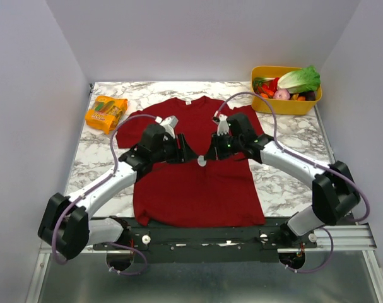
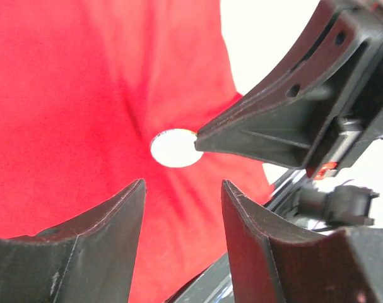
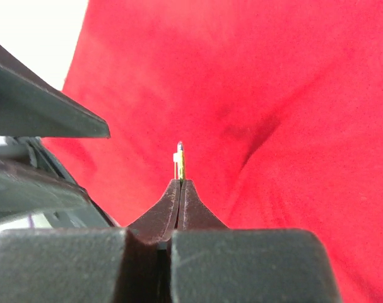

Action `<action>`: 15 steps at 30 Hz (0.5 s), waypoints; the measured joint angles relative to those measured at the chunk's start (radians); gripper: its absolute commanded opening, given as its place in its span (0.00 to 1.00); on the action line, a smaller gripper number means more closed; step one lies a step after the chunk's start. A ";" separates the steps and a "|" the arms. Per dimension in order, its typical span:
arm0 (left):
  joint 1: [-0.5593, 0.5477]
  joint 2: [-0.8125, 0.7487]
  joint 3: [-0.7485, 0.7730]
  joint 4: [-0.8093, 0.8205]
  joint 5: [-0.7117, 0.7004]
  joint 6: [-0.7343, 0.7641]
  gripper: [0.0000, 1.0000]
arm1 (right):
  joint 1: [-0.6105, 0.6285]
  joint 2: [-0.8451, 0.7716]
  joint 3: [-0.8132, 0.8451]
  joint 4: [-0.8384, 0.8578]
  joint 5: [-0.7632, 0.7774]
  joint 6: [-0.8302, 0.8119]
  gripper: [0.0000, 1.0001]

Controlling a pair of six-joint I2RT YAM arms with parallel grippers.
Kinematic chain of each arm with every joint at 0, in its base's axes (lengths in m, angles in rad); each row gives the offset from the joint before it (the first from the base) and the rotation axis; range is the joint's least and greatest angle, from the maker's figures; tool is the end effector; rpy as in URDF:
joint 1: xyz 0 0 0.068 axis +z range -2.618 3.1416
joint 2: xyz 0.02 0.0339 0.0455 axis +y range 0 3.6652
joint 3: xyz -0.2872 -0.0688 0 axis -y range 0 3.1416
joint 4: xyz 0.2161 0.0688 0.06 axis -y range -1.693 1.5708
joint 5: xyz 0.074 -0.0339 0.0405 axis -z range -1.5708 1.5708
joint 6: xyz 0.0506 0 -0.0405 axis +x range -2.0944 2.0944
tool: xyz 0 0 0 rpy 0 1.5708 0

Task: Pin the brooch onto the clothing

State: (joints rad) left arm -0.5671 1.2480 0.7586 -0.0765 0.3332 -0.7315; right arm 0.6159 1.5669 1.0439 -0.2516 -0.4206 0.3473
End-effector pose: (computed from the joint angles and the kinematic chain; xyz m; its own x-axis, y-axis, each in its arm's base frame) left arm 0.2025 -0.1486 0.2719 -0.8312 -0.2190 -0.5110 0.2490 0.6752 -0.6944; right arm 0.2509 0.2029 0.2607 -0.7974 -0.1837 -0.5748 -0.5255 0.6796 0.5118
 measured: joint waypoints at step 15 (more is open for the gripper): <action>0.042 -0.147 0.387 0.053 0.153 0.031 0.66 | -0.023 -0.548 0.006 0.222 0.184 0.133 0.00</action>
State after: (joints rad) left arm -0.5247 1.1011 1.1458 -0.0235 0.4862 -0.7006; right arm 0.5934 1.0187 1.0496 -0.0296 -0.2363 0.4801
